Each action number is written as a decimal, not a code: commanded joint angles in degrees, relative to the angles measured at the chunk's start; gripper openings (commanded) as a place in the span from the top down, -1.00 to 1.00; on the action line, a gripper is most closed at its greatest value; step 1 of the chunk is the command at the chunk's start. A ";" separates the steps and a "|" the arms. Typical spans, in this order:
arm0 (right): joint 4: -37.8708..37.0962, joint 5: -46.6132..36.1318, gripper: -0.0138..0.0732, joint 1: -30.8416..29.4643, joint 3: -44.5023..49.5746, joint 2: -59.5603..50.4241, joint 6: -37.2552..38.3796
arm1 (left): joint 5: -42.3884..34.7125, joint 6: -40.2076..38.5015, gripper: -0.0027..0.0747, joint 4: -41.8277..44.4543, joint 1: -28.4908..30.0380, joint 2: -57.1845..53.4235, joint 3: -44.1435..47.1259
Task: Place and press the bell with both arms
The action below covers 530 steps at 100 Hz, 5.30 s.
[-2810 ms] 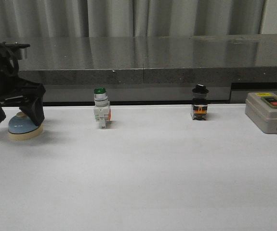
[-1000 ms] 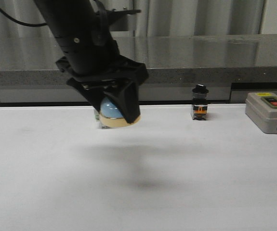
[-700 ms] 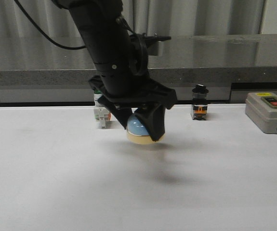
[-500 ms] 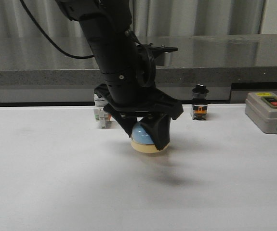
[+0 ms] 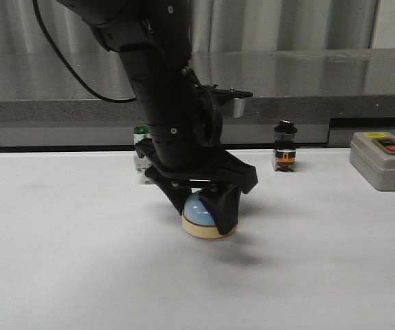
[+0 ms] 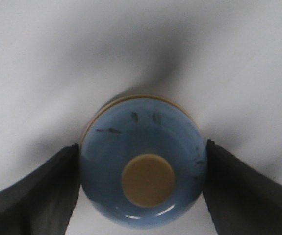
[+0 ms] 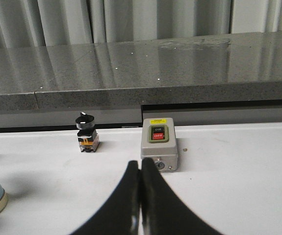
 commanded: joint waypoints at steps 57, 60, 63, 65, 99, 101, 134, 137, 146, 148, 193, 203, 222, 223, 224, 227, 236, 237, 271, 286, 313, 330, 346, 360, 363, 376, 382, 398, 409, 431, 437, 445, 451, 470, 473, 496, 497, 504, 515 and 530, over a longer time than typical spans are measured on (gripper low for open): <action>0.05 -4.73 0.83 -0.27 -1.05 -0.77 -0.51 | 1.18 -0.26 -0.72 -0.81 -0.28 -8.66 -2.60; 0.05 -4.73 0.83 -0.27 -1.05 -0.77 -0.51 | 1.42 -0.26 -0.72 -0.81 -0.16 -9.33 -2.60; 0.05 -4.73 0.83 -0.27 -1.05 -0.77 -0.51 | 1.58 -0.26 -0.72 -0.89 -0.02 -10.31 -2.48; 0.05 -4.73 0.83 -0.27 -1.05 -0.77 -0.51 | 1.70 -0.26 -0.72 -0.89 0.25 -10.74 -2.32; 0.05 -4.73 0.83 -0.27 -1.05 -0.77 -0.51 | -1.01 -0.34 -0.72 -0.89 9.74 -23.33 8.77; 0.05 -4.73 0.83 -0.27 -1.05 -0.77 -0.51 | -1.53 -0.34 -0.72 -1.03 10.32 -24.31 9.83; 0.05 -4.73 0.83 -0.27 -1.05 -0.77 -0.51 | -8.28 -0.34 -0.72 -2.59 24.21 -40.08 25.42; 0.05 -4.73 0.83 -0.27 -1.05 -0.77 -0.51 | -8.79 -0.34 -0.72 -2.59 25.20 -41.48 26.65; 0.05 -4.73 0.83 -0.27 -1.05 -0.77 -0.51 | -10.61 -0.34 -0.72 -2.59 26.92 -46.33 30.60; 0.05 -4.73 0.83 -0.27 -1.05 -0.77 -0.51 | -11.01 -0.34 -0.72 -2.59 27.08 -47.49 31.49; 0.05 -4.73 0.83 -0.27 -1.05 -0.77 -0.51 | -14.76 -0.34 -0.72 -2.59 27.52 -73.08 47.55; 0.05 -4.73 0.83 -0.27 -1.05 -0.77 -0.51 | -14.76 -0.34 -0.67 -2.59 27.52 -77.84 49.55; 0.05 -4.73 0.83 -0.27 -1.05 -0.77 -0.51 | -14.76 -0.34 -0.05 -2.59 27.52 -84.28 50.54; 0.05 -4.73 0.83 -0.27 -1.05 -0.77 -0.51 | -14.76 -0.34 -0.02 -2.59 27.52 -84.40 50.54; 0.05 -4.73 0.83 -0.27 -1.05 -0.77 -0.51 | -14.76 -0.34 0.04 -2.49 27.52 -84.51 50.54; 0.05 -4.73 0.83 -0.27 -1.05 -0.77 -0.51 | -14.89 -0.34 0.17 -2.49 27.52 -84.98 50.54; 0.05 -4.73 0.83 -0.27 -1.05 -0.77 -0.51 | -14.98 -0.34 0.57 -2.49 27.52 -85.49 50.54; 0.05 -4.73 0.83 -0.27 -1.05 -0.77 -0.51 | -14.98 -0.34 0.60 -2.49 27.52 -85.49 50.54; 0.05 -4.73 0.83 -0.27 -1.05 -0.77 -0.51 | -15.01 -0.34 0.98 -2.49 27.52 -85.49 50.54; 0.05 -4.73 0.83 -0.27 -1.05 -0.77 -0.51 | -15.01 -0.34 0.99 -2.49 27.52 -85.49 50.54; 0.05 -4.73 0.83 -0.27 -1.05 -0.77 -0.51 | -15.25 -0.34 0.99 -2.49 27.52 -85.49 50.54; 0.05 -4.73 0.83 -0.27 -1.05 -0.77 -0.51 | -21.09 -0.34 0.99 -1.81 27.52 -85.38 50.88; 0.05 -4.73 0.83 -0.27 -1.05 -0.77 -0.51 | -33.00 -0.34 0.99 2.04 27.52 -87.83 55.68; 0.05 -4.73 0.83 -0.27 -1.05 -0.77 -0.51 | -44.00 -0.34 0.99 5.28 27.52 -91.00 63.27; 0.05 -4.73 0.83 -0.27 -1.05 -0.77 -0.51 | -45.97 -0.34 0.99 5.85 27.52 -91.85 65.29; 0.05 -4.73 0.83 -0.27 -1.05 -0.77 -0.51 | -50.72 -1.24 0.99 5.83 28.51 -95.15 72.11; 0.05 -4.73 0.83 -0.27 -1.05 -0.77 -0.51 | -51.12 -3.39 0.99 5.83 29.70 -97.14 74.68; 0.05 -4.73 0.83 -0.27 -1.05 -0.77 -0.51 | -51.12 -6.27 0.99 5.83 33.74 -103.17 80.79; 0.05 -4.73 0.83 -0.27 -1.05 -0.77 -0.51 | -51.12 -6.40 0.99 5.83 35.46 -107.74 84.13; 0.05 -4.73 0.83 -0.27 -1.05 -0.77 -0.51 | -51.12 -6.40 0.99 5.83 35.96 -117.93 89.30; 0.05 -4.73 0.83 -0.27 -1.05 -0.77 -0.51 | -51.12 -6.40 0.99 5.83 35.96 -119.93 90.62; 0.05 -4.73 0.83 -0.27 -1.05 -0.77 -0.51 | -51.12 -6.40 0.99 5.83 35.96 -122.32 91.91; 0.05 -4.73 0.83 -0.27 -1.05 -0.77 -0.51 | -51.12 -6.40 0.99 5.83 35.96 -123.72 92.82; 0.05 -4.73 0.83 -0.27 -1.05 -0.77 -0.51 | -50.91 -6.40 0.99 5.83 35.96 -123.63 92.96; 0.05 -4.73 0.83 -0.27 -1.05 -0.77 -0.51 | -50.91 -6.40 0.99 5.83 35.96 -123.63 92.96; 0.05 -4.73 0.83 -0.27 -1.05 -0.77 -0.51 | -50.91 -6.40 0.99 -0.36 35.96 -123.63 92.96; 0.05 -4.73 0.83 -0.27 -1.05 -0.77 -0.51 | -50.80 -6.40 0.99 -0.36 35.96 -123.63 92.96; 0.05 -4.73 0.83 -0.27 -1.05 -0.77 -0.51 | -50.68 -6.40 0.99 -0.36 35.96 -123.63 92.96; 0.05 -4.73 0.83 -0.27 -1.05 -0.77 -0.51 | -50.68 -6.40 0.99 -0.36 35.96 -123.63 92.96; 0.05 -4.73 0.83 -0.27 -1.05 -0.77 -0.51 | -50.68 -6.40 0.99 -0.36 35.96 -123.63 92.96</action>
